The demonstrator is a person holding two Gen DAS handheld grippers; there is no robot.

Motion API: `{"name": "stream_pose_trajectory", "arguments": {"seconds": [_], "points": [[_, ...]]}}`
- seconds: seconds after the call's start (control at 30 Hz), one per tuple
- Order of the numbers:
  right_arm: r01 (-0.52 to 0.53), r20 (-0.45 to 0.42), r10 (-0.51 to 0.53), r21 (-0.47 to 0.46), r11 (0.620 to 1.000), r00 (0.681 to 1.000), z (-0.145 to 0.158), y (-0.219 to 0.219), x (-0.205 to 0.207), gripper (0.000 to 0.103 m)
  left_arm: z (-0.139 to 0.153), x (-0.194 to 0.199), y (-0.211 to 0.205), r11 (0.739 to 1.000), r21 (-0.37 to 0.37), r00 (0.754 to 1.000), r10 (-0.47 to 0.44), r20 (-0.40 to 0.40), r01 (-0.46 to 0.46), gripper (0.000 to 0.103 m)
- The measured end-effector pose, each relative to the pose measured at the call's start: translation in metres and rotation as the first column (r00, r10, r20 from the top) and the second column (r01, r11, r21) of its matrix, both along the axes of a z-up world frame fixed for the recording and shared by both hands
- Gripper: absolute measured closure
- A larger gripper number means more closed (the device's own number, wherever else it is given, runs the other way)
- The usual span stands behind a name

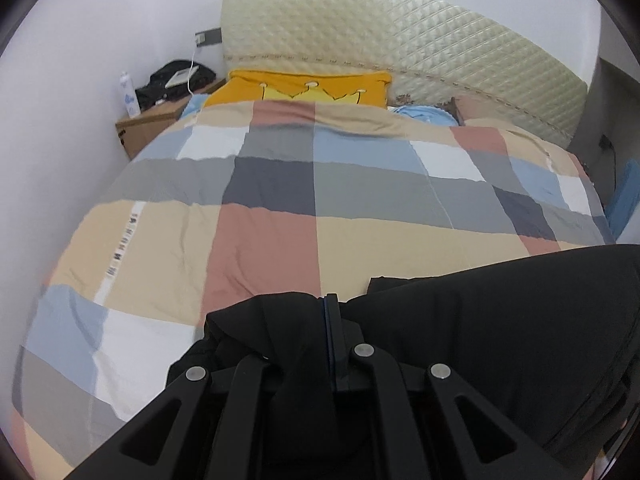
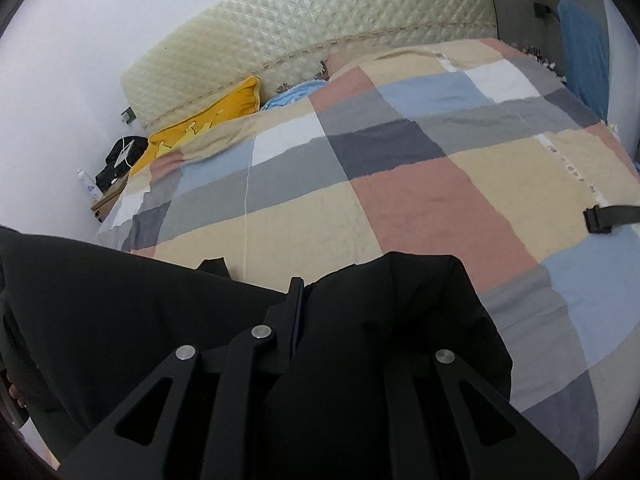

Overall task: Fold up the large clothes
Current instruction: 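Carry the hem with both grippers toward the collar, folding the jacket in half, then lower the folded hem onto the jacket and open both grippers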

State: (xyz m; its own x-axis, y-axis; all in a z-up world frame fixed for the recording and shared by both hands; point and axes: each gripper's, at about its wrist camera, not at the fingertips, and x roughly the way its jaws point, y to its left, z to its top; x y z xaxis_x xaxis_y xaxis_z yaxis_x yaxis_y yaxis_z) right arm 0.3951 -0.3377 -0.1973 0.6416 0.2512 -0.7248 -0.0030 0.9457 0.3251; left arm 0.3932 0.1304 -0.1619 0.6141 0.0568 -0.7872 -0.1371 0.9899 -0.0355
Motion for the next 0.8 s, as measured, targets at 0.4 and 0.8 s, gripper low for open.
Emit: {"name": "stream_pose_trajectory", "arguments": {"seconds": [0.4,0.8], "points": [[-0.036,0.030,0.031,0.182,0.983,0.999,-0.002,-0.025,-0.027,0.079,0.001,-0.008,0.033,0.958,-0.285,0.993,-0.022,-0.112,-0.010,0.092],[-0.029,0.117,0.002,0.230,0.973,0.993,0.031,-0.043,-0.075,0.032,0.060,-0.110,0.101,0.890,-0.456,1.000,-0.023,0.012,0.026,0.026]]}}
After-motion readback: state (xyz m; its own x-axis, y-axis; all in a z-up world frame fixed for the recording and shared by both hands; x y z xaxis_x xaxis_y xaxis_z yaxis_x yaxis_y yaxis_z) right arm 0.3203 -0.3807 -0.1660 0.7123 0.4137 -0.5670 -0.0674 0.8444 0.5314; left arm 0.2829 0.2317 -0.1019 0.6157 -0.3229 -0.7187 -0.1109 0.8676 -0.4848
